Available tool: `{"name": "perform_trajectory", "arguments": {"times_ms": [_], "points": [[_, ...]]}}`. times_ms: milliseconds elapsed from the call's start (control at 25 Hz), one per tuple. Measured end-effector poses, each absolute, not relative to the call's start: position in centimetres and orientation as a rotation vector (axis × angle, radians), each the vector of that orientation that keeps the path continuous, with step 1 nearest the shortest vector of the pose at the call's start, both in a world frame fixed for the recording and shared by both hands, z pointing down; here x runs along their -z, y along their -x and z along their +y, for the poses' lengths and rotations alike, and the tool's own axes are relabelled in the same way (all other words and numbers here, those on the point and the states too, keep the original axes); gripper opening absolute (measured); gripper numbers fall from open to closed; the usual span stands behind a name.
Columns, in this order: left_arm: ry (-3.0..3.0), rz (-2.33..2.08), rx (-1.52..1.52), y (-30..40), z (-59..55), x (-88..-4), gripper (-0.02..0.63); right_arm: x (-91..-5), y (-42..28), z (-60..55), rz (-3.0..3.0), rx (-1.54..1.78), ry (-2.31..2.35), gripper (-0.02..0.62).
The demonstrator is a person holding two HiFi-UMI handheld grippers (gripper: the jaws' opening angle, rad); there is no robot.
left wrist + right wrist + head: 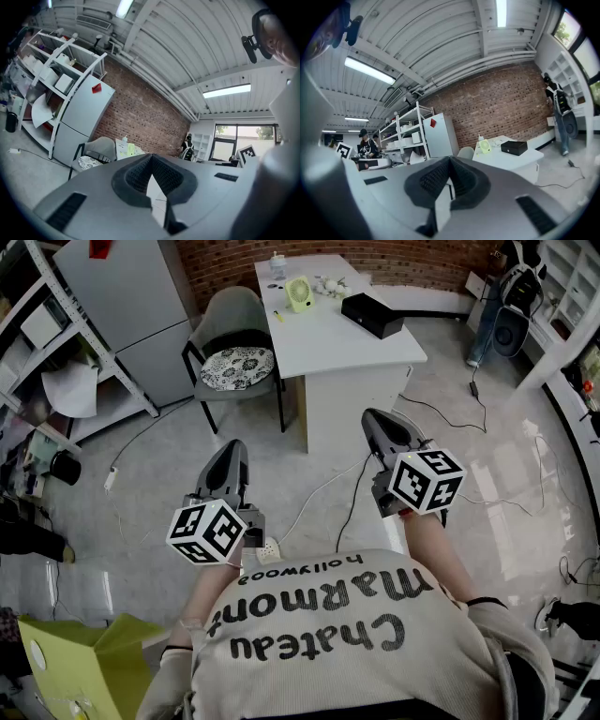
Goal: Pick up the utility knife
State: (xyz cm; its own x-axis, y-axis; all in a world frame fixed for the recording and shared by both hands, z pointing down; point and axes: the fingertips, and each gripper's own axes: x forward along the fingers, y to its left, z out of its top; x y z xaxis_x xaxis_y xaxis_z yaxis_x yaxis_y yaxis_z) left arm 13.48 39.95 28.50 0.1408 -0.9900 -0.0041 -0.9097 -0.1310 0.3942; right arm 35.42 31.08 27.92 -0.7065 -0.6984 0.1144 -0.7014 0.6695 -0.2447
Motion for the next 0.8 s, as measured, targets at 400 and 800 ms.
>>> {"name": "perform_trajectory", "arguments": {"times_ms": [400, 800], "points": [[-2.205, -1.748, 0.361, -5.7, 32.0, -27.2, 0.002, -27.4, -27.8, 25.0, -2.818, -0.432, -1.306, 0.003], [-2.177, -1.681, 0.348, 4.7, 26.3, -29.3, 0.002, -28.9, -17.7, 19.1, -2.782, -0.487, -1.39, 0.003]]}}
